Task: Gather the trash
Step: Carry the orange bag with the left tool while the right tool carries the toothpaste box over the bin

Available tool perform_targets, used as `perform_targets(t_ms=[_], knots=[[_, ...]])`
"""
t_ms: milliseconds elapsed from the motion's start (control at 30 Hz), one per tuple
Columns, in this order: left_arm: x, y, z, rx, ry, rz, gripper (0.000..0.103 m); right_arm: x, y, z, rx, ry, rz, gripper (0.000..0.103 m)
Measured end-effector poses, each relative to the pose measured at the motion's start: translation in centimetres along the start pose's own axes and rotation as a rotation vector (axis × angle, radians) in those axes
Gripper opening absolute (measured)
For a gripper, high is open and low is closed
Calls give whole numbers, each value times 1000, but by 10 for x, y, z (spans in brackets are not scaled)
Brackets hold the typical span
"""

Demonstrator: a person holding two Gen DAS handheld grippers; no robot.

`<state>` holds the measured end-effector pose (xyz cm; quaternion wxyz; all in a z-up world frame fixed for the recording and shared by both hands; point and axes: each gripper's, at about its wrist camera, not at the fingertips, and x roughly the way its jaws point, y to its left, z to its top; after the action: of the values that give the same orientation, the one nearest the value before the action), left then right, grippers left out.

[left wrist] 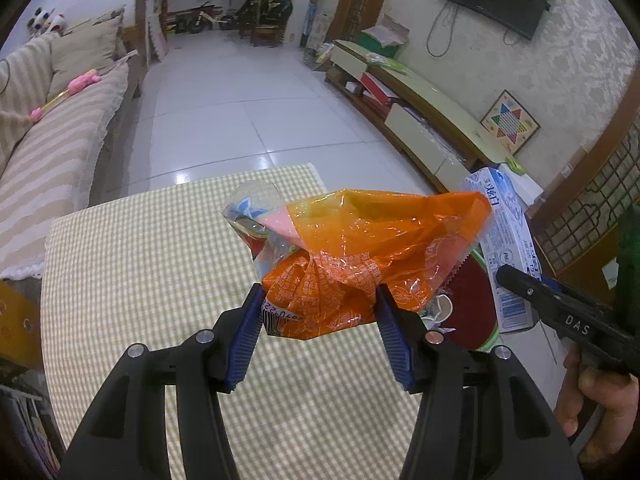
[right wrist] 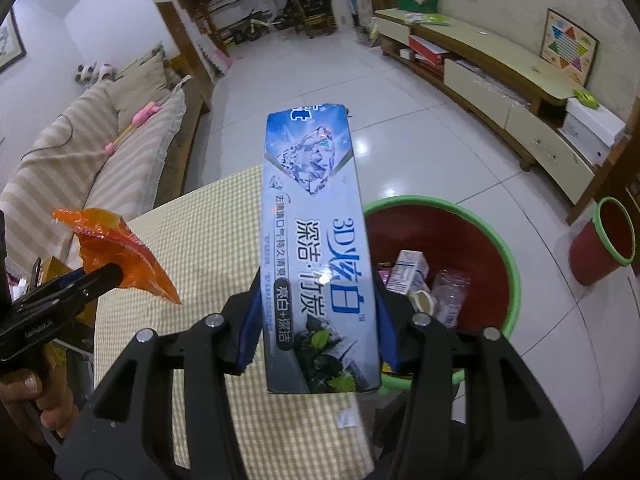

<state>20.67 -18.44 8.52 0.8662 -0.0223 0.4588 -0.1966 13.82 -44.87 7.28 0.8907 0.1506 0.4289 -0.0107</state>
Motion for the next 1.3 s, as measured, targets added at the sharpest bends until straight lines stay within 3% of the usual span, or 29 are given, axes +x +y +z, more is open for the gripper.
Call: perform_targets(t_ms=[667,1300], knots=[[22,-65,8,97,30,-41,53,-2,-74,-4,124,-6,-48,47],[53,-92,10,121,77,-42,53,19,-91,-14,177,42,-51,47]])
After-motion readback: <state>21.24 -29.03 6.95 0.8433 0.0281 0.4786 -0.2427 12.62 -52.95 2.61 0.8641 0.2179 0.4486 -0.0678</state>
